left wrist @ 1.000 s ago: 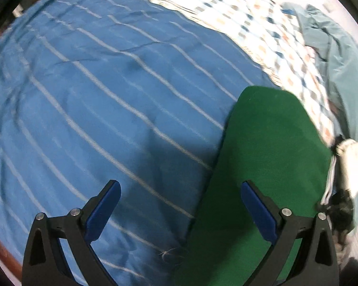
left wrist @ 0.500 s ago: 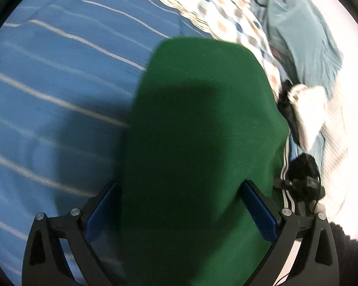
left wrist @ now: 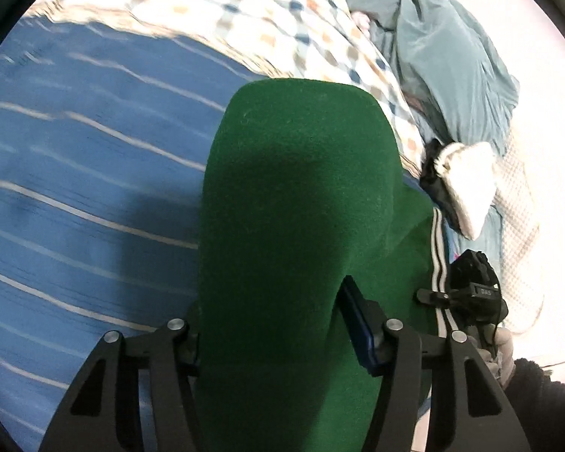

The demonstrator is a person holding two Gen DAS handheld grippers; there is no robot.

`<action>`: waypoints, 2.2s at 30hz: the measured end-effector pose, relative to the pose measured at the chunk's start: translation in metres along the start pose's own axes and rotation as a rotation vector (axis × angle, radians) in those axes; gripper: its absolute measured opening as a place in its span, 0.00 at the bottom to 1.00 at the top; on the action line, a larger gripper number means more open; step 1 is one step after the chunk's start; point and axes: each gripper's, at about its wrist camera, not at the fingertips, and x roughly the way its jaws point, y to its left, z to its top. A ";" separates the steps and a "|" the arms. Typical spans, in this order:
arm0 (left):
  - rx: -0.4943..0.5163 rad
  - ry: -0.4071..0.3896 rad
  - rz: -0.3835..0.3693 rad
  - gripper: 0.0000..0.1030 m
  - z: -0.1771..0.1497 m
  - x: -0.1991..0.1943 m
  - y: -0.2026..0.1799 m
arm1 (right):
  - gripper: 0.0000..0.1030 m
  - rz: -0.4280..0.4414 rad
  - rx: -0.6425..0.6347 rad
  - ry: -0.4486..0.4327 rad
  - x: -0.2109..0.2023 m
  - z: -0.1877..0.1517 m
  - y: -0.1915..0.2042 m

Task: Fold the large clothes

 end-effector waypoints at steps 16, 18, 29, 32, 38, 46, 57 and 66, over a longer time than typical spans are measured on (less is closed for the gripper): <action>-0.104 -0.033 0.005 0.65 -0.015 0.009 0.046 | 0.59 -0.188 -0.156 0.110 0.063 -0.001 0.019; -0.096 -0.039 0.007 0.60 -0.008 -0.001 0.041 | 0.48 -0.189 -0.144 0.097 0.071 -0.003 0.028; -0.053 -0.112 -0.020 0.57 0.109 -0.043 0.031 | 0.40 -0.110 -0.222 0.034 0.047 0.045 0.139; -0.035 -0.147 -0.016 0.57 0.162 -0.047 0.036 | 0.40 -0.102 -0.258 0.009 0.055 0.086 0.184; -0.025 -0.178 0.015 0.57 0.276 -0.033 0.065 | 0.40 -0.106 -0.313 -0.013 0.105 0.212 0.293; -0.038 -0.154 0.083 0.58 0.379 0.022 0.124 | 0.40 -0.158 -0.322 -0.009 0.178 0.366 0.360; -0.031 -0.213 0.159 0.82 0.369 0.064 0.157 | 0.68 -0.337 -0.360 -0.046 0.211 0.401 0.363; 0.060 -0.264 0.571 0.85 0.322 0.015 0.091 | 0.91 -0.950 -0.594 -0.364 0.177 0.318 0.413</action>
